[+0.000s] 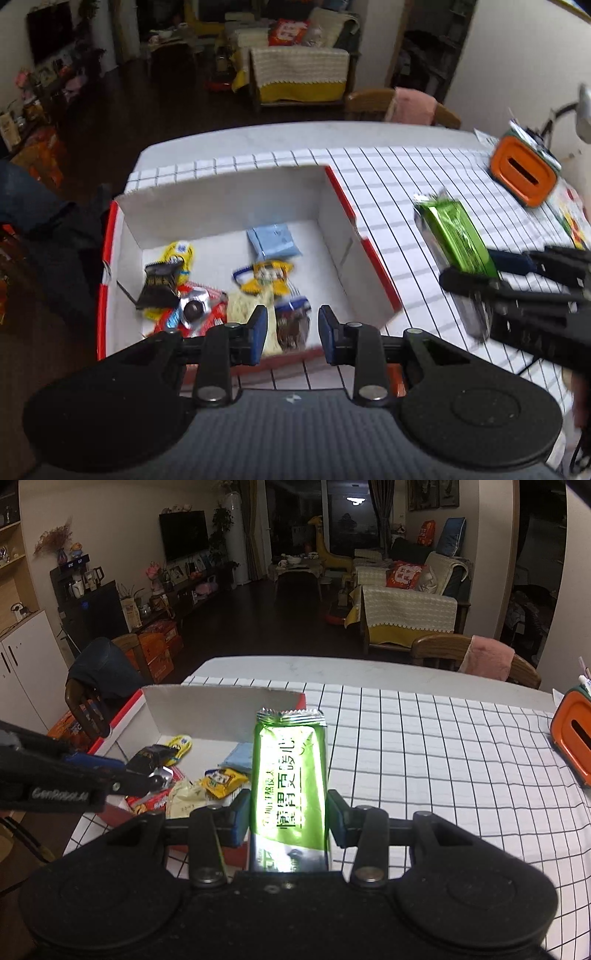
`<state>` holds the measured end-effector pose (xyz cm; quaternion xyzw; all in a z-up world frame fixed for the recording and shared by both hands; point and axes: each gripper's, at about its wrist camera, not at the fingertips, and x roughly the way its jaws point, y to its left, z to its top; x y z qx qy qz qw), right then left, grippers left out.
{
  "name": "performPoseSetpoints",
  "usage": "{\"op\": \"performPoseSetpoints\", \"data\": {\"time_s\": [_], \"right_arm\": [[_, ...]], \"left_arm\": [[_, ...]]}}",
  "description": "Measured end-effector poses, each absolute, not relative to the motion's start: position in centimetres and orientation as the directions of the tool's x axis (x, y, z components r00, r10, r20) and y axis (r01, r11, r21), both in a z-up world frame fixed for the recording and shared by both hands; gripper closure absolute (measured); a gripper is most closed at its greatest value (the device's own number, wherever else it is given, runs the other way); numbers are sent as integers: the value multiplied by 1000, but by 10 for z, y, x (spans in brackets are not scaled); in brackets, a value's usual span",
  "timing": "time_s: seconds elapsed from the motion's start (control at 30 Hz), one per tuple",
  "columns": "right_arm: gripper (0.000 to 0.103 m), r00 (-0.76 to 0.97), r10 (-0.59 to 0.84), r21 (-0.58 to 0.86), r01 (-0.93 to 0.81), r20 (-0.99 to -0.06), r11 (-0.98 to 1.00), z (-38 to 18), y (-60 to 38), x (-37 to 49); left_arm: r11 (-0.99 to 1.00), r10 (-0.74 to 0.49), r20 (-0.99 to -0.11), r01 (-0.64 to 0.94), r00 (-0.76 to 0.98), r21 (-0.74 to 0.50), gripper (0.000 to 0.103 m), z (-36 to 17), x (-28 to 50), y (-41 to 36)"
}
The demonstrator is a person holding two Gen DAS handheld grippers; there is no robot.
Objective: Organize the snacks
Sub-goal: 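Lift the Oreo packet and green bar and carry both toward the red box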
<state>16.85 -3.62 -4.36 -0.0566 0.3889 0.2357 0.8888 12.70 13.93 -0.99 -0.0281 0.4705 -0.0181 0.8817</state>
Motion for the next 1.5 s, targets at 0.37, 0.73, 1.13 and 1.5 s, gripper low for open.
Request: {"op": "performPoseSetpoints", "data": {"time_s": [0.37,0.73,1.13,1.5], "right_arm": [[62,573,345,110,-404,-744,908,-60,-88,147],[62,568,305,126,-332,-764,935,-78,-151,129],[62,522,337,169,-344,-784,924,-94,-180,128],[62,510,349,177,-356,-786,918,-96,-183,129]], "left_arm": [[987,-146,-864,134,482,-92,73,-45,115,84],[984,-130,-913,160,388,-73,33,-94,129,18],[995,-45,-945,96,324,-15,34,-135,141,-2],[998,-39,-943,57,331,-21,64,-140,141,-1]]}}
